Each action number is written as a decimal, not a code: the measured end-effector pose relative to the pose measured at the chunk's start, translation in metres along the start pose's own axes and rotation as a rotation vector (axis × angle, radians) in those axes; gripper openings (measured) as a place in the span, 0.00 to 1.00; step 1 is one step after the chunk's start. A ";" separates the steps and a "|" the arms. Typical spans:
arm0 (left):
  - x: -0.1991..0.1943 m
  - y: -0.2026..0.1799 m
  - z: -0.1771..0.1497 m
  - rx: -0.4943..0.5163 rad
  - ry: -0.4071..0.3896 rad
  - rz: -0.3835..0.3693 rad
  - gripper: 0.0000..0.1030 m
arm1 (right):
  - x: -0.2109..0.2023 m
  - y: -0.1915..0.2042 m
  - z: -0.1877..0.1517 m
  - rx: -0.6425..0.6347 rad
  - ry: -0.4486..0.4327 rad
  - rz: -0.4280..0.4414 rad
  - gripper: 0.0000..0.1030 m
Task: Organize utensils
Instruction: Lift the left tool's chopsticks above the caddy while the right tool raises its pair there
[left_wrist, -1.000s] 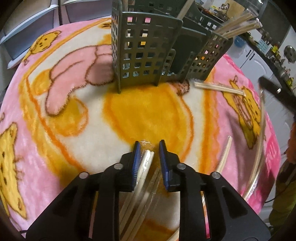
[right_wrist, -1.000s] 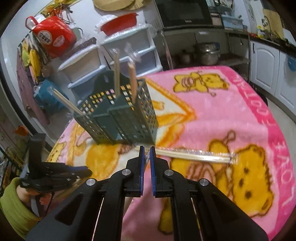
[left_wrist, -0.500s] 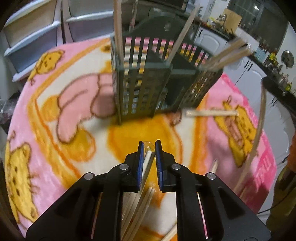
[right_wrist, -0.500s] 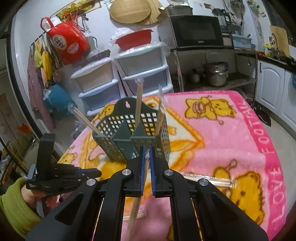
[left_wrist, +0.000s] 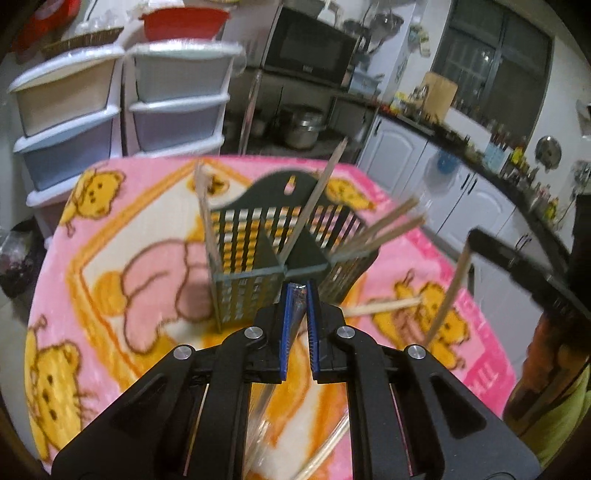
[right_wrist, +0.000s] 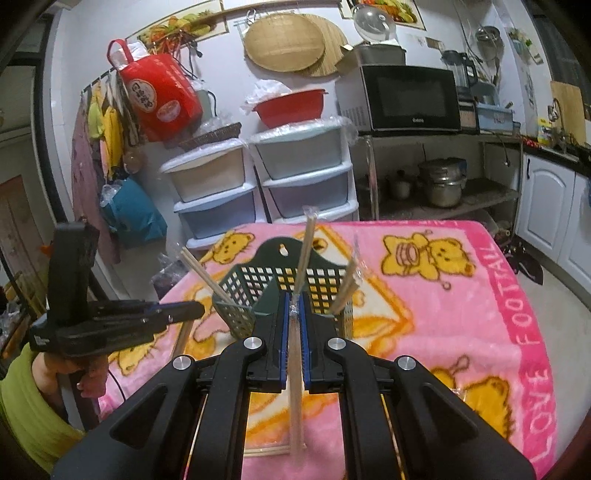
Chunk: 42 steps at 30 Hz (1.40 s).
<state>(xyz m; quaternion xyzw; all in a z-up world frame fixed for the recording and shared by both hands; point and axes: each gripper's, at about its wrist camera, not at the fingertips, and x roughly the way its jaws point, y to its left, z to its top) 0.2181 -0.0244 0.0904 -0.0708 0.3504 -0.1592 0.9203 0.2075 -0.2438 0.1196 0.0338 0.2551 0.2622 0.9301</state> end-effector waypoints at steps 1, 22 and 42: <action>-0.004 -0.001 0.004 -0.005 -0.018 -0.009 0.04 | -0.001 0.001 0.002 -0.004 -0.004 0.001 0.05; -0.039 -0.029 0.059 0.008 -0.171 -0.080 0.03 | -0.017 0.026 0.031 -0.049 -0.097 0.032 0.05; -0.055 -0.037 0.094 0.015 -0.279 -0.062 0.03 | -0.026 0.047 0.073 -0.111 -0.212 0.036 0.05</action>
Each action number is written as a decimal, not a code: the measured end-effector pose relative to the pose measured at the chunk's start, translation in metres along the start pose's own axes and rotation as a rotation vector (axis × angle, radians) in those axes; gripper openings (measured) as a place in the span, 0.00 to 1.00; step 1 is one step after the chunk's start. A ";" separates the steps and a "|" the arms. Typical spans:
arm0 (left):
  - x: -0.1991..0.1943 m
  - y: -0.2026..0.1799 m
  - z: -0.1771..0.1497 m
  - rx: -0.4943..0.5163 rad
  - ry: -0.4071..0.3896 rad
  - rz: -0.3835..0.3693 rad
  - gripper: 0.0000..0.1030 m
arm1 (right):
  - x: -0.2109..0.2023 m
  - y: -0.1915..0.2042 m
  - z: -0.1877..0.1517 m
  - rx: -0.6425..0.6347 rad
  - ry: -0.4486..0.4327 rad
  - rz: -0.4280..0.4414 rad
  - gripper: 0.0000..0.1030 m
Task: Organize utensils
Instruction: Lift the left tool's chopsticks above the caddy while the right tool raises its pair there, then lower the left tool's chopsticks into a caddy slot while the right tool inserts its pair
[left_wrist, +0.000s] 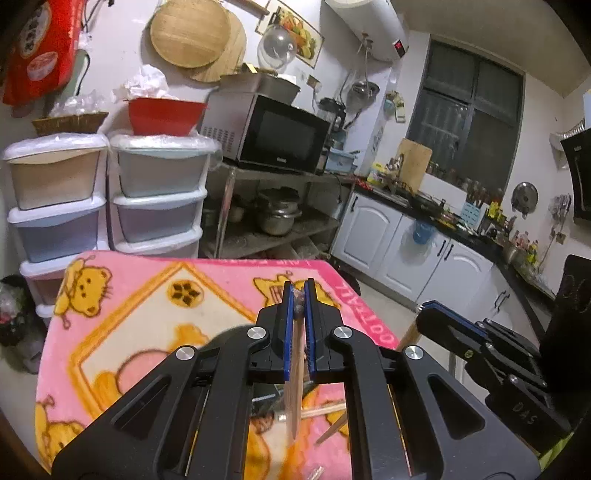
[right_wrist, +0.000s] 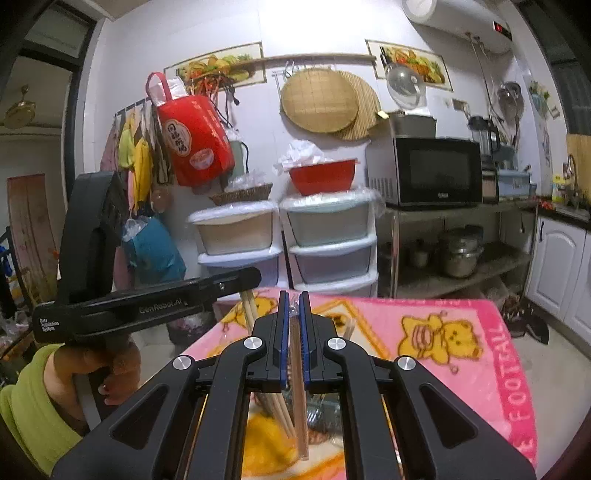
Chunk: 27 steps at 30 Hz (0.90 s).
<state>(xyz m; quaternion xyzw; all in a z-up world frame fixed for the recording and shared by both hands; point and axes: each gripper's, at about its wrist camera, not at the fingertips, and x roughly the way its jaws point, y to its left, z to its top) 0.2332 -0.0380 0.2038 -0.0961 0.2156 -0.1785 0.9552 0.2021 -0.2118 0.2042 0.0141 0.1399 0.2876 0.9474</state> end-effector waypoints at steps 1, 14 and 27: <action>0.000 0.001 0.002 -0.003 -0.007 0.003 0.03 | 0.000 0.001 0.003 -0.005 -0.008 -0.002 0.05; 0.003 0.004 0.029 0.005 -0.079 0.059 0.03 | 0.009 -0.008 0.031 -0.022 -0.091 -0.031 0.05; 0.023 0.018 0.027 -0.043 -0.099 0.094 0.03 | 0.035 -0.033 0.033 0.005 -0.117 -0.095 0.05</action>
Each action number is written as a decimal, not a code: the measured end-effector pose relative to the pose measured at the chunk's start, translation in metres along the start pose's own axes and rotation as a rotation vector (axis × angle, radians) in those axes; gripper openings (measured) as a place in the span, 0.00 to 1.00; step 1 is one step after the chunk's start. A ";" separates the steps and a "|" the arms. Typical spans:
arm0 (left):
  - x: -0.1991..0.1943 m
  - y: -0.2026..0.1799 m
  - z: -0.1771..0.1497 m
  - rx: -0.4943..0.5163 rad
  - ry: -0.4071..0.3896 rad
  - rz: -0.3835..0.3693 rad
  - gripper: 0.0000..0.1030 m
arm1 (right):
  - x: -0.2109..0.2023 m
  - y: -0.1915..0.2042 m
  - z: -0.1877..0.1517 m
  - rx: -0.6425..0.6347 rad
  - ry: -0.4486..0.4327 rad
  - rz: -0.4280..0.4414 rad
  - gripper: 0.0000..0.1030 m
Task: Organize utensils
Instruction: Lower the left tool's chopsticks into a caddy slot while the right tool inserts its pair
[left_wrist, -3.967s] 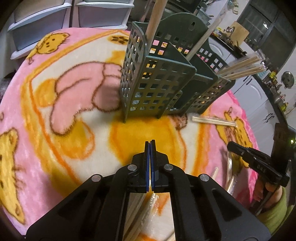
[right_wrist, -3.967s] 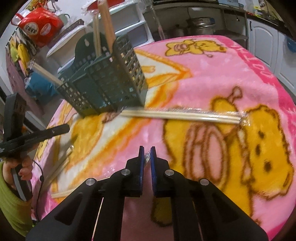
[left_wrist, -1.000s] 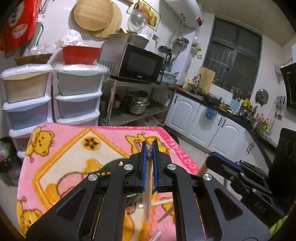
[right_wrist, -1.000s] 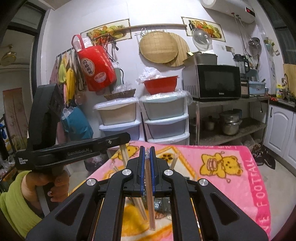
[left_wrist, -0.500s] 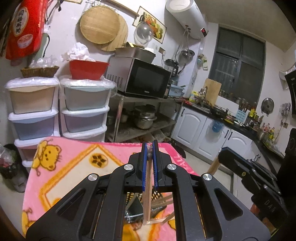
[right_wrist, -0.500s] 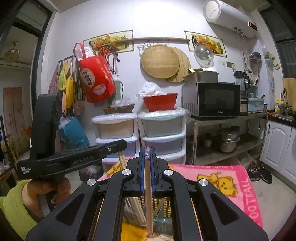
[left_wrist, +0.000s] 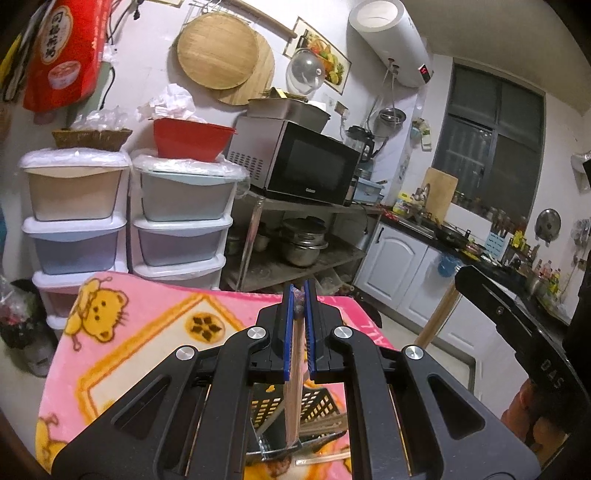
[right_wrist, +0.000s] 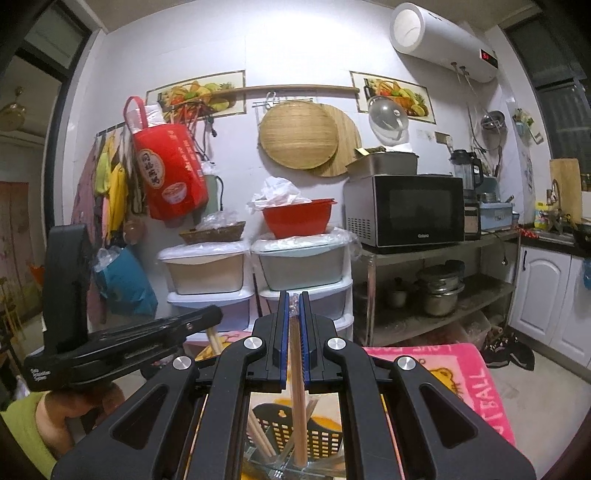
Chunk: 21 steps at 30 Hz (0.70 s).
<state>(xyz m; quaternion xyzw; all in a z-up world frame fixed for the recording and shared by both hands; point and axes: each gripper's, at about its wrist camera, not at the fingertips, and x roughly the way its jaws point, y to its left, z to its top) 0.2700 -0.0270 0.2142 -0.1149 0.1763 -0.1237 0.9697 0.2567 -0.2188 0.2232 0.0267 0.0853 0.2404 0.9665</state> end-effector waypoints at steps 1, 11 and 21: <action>0.002 0.001 -0.001 -0.005 0.001 0.002 0.03 | 0.003 -0.002 -0.002 0.006 0.003 -0.004 0.05; 0.013 -0.003 -0.018 0.025 -0.006 0.040 0.03 | 0.024 -0.014 -0.021 0.038 0.014 -0.027 0.05; 0.023 0.005 -0.037 0.023 0.026 0.038 0.03 | 0.034 -0.021 -0.041 0.069 0.028 -0.035 0.06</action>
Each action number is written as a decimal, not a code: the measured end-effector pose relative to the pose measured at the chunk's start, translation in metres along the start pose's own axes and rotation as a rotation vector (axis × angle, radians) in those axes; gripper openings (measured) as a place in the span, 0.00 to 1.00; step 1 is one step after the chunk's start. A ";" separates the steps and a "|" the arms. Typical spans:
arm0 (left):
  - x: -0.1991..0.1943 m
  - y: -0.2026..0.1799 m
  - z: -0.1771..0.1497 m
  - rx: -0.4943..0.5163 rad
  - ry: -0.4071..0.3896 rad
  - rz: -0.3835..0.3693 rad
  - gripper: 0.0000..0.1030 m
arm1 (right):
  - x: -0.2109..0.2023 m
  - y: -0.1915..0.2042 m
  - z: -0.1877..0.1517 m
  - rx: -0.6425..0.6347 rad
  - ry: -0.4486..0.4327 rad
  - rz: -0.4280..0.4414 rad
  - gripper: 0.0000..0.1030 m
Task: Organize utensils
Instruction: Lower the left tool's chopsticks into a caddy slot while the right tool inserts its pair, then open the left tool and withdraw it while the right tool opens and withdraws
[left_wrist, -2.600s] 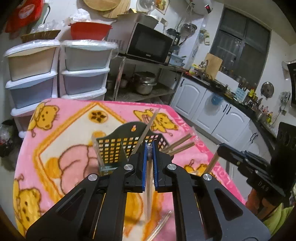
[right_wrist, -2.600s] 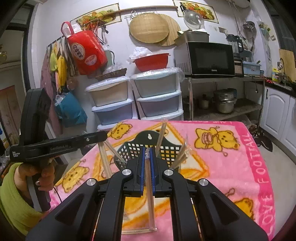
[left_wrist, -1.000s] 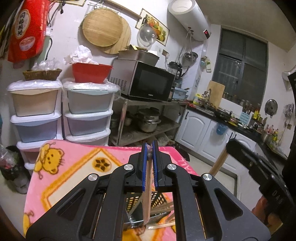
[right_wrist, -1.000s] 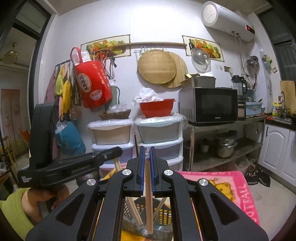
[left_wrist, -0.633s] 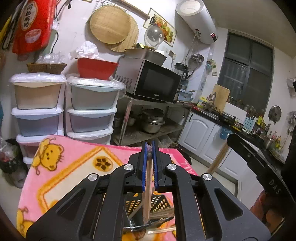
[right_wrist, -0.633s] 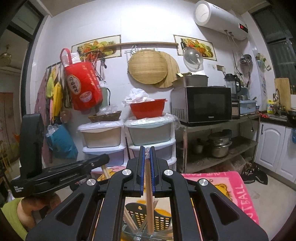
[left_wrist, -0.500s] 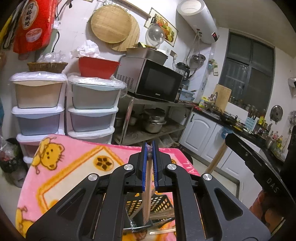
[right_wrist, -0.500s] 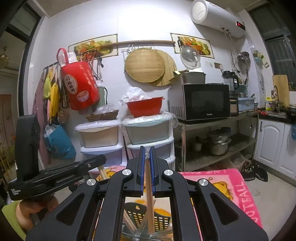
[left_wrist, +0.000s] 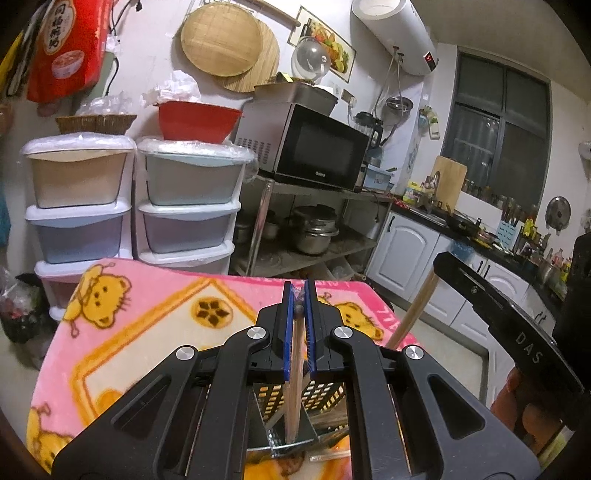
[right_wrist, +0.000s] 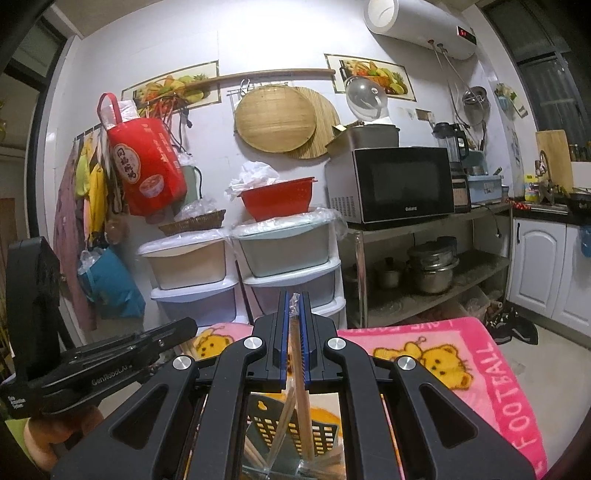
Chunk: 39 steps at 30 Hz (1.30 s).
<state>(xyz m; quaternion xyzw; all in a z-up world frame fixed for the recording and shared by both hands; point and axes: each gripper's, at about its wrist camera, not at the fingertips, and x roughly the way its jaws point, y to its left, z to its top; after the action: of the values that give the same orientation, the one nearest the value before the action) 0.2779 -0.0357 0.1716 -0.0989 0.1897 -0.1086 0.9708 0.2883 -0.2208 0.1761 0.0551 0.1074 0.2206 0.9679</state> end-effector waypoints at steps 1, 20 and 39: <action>0.001 0.001 -0.001 0.000 0.003 0.001 0.03 | 0.000 0.000 -0.002 0.000 0.003 -0.002 0.06; 0.011 0.007 -0.029 -0.004 0.069 -0.003 0.03 | -0.003 -0.010 -0.034 0.041 0.117 -0.019 0.17; 0.005 0.011 -0.040 -0.008 0.095 -0.002 0.29 | -0.032 -0.020 -0.050 0.085 0.169 -0.026 0.40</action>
<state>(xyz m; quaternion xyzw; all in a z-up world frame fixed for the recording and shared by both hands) 0.2692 -0.0331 0.1311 -0.0976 0.2361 -0.1132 0.9602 0.2563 -0.2496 0.1301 0.0762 0.1987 0.2069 0.9549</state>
